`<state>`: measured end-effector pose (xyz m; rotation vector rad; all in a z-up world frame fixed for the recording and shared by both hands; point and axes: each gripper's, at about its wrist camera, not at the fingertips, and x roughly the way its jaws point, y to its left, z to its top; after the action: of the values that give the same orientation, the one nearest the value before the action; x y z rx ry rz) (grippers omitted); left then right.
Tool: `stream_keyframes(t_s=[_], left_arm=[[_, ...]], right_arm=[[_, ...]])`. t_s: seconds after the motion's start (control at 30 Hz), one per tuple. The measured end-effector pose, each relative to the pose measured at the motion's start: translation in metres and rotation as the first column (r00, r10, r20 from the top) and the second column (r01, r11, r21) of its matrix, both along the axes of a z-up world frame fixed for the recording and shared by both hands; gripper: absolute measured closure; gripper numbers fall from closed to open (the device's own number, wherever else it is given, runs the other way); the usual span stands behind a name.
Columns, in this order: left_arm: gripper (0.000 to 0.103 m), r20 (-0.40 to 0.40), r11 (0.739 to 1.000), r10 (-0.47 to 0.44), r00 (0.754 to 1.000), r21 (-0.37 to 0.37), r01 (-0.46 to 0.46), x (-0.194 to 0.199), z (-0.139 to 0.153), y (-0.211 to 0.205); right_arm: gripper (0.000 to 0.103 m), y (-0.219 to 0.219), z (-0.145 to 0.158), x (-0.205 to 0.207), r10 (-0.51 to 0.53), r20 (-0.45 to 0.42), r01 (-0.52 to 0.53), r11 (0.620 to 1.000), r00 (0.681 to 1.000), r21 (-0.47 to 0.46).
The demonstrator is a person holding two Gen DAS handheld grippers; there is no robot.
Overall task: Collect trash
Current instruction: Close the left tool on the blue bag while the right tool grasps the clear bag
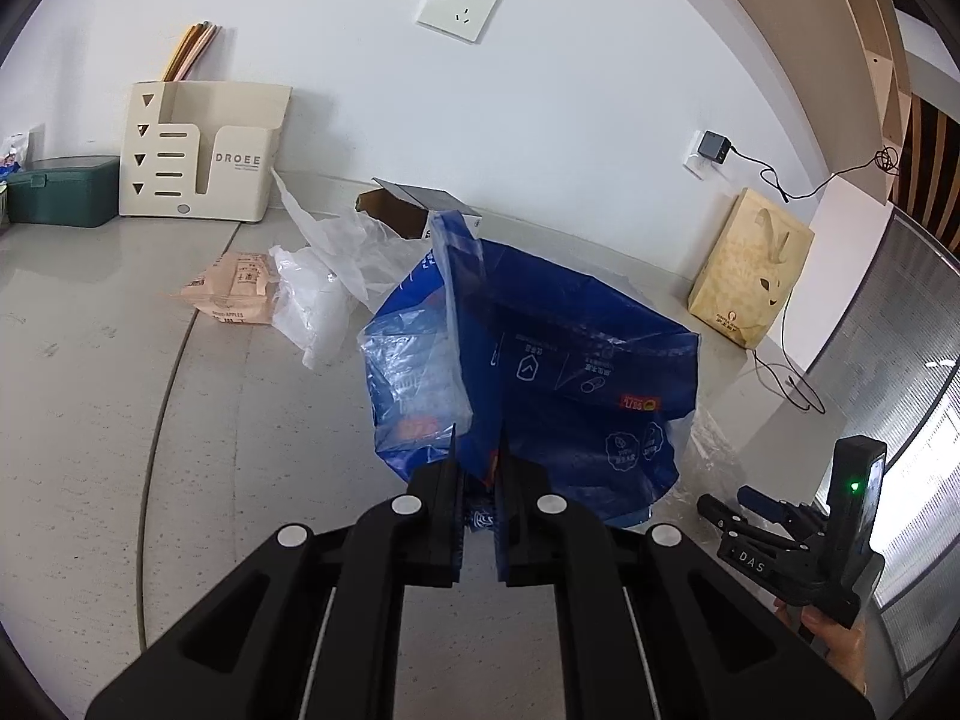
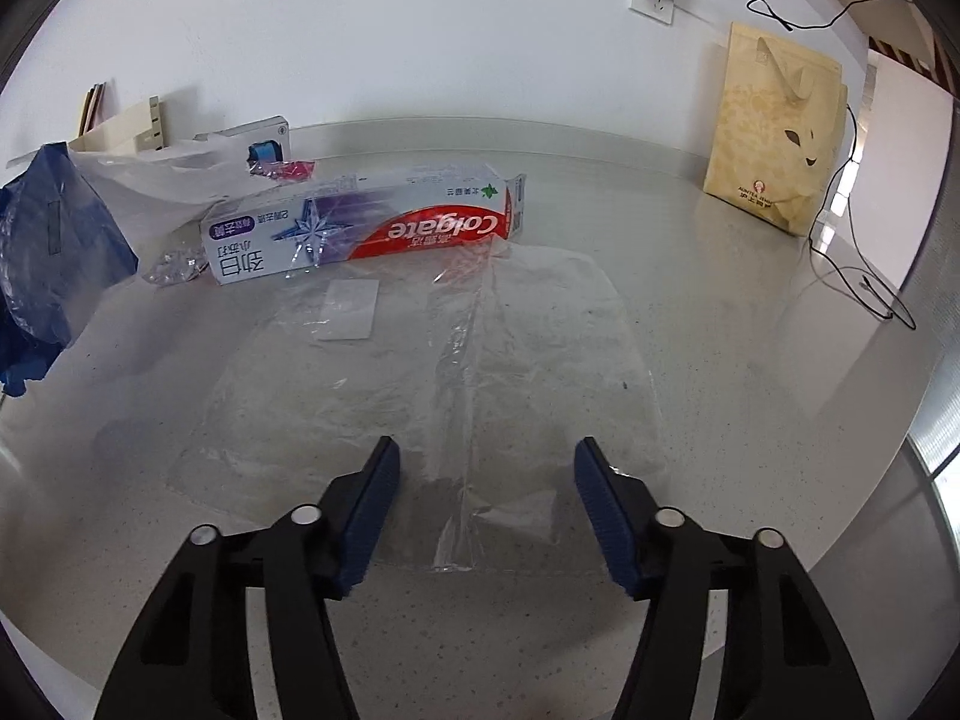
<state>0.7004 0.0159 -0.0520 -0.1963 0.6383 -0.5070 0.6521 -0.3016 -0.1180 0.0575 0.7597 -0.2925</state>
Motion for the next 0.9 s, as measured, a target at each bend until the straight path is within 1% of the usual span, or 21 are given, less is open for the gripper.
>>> stream_keyframes(t_s=[0.03,0.07,0.13,0.17,0.33,0.37,0.43,0.47,0.53,0.57,0.63,0.73,0.77,0.8,0.83,0.87,0.9], left_arm=[[0.095,-0.001,1.0,0.002,1.0,-0.002,-0.002,0.0,0.0,0.0],[0.095,-0.004,1.0,0.003,1.0,-0.005,-0.003,0.0,0.0,0.002],[0.095,-0.007,1.0,0.003,1.0,-0.011,-0.004,-0.001,0.0,0.005],[0.095,-0.006,1.0,0.005,1.0,-0.014,-0.005,-0.001,0.0,0.006],[0.095,-0.011,1.0,0.003,1.0,-0.018,-0.003,-0.005,-0.001,0.01],[0.095,-0.011,1.0,0.004,1.0,-0.019,-0.004,-0.006,-0.001,0.011],[0.095,-0.008,1.0,0.007,1.0,-0.021,-0.007,-0.008,0.0,0.013],[0.095,-0.006,1.0,0.01,1.0,-0.023,-0.01,-0.009,0.0,0.015],[0.095,-0.006,1.0,0.016,1.0,-0.027,-0.017,-0.01,0.0,0.017],[0.095,-0.007,0.999,0.019,1.0,-0.028,-0.019,-0.01,-0.001,0.019],[0.095,-0.011,0.999,0.025,1.0,-0.032,-0.026,-0.011,-0.002,0.023],[0.095,-0.02,0.999,0.027,0.999,-0.038,-0.028,-0.009,-0.004,0.027],[0.094,-0.021,0.999,0.028,0.999,-0.041,-0.028,-0.009,-0.005,0.028],[0.094,-0.024,0.999,0.027,0.999,-0.044,-0.028,-0.008,-0.006,0.029],[0.094,-0.027,0.999,0.026,0.999,-0.046,-0.027,-0.007,-0.007,0.03],[0.094,-0.029,0.998,0.025,0.999,-0.049,-0.027,-0.006,-0.007,0.031],[0.094,-0.028,0.998,0.025,0.999,-0.05,-0.027,-0.007,-0.008,0.032]], right_arm=[[0.08,0.0,0.0,0.001,0.009,-0.002,-0.009,1.0,1.0,0.007],[0.097,0.002,0.0,0.001,0.012,-0.009,-0.012,1.0,1.0,0.004],[0.098,0.005,-0.001,0.001,0.01,-0.015,-0.011,0.999,1.0,-0.03],[0.098,0.007,-0.002,0.001,0.013,-0.012,-0.014,0.999,1.0,-0.032],[0.098,0.006,-0.002,-0.012,0.035,0.013,-0.035,0.999,0.999,0.016],[0.098,0.006,0.0,-0.016,0.053,0.026,-0.053,0.998,0.998,0.035],[0.097,0.004,0.006,-0.022,0.051,0.051,-0.054,0.996,0.997,0.065],[0.097,0.005,0.009,-0.022,0.067,0.057,-0.071,0.995,0.996,0.067],[0.095,0.008,0.019,-0.019,0.056,0.085,-0.062,0.996,0.995,0.071],[0.096,0.012,0.023,-0.016,0.071,0.094,-0.078,0.994,0.993,0.072],[0.097,0.024,0.031,-0.011,0.104,0.107,-0.11,0.993,0.989,0.05],[0.096,0.034,0.037,-0.007,0.109,0.123,-0.111,0.994,0.986,0.01],[0.088,0.037,0.037,-0.002,0.121,0.109,-0.122,0.993,0.987,0.003],[0.079,0.04,0.038,0.007,0.145,0.1,-0.146,0.989,0.984,0.007],[0.045,0.038,0.041,0.015,0.143,0.109,-0.145,0.989,0.984,0.015],[0.018,0.037,0.042,0.022,0.124,0.097,-0.126,0.992,0.988,0.013],[0.017,0.034,0.045,0.029,0.112,0.09,-0.113,0.993,0.99,0.013]])
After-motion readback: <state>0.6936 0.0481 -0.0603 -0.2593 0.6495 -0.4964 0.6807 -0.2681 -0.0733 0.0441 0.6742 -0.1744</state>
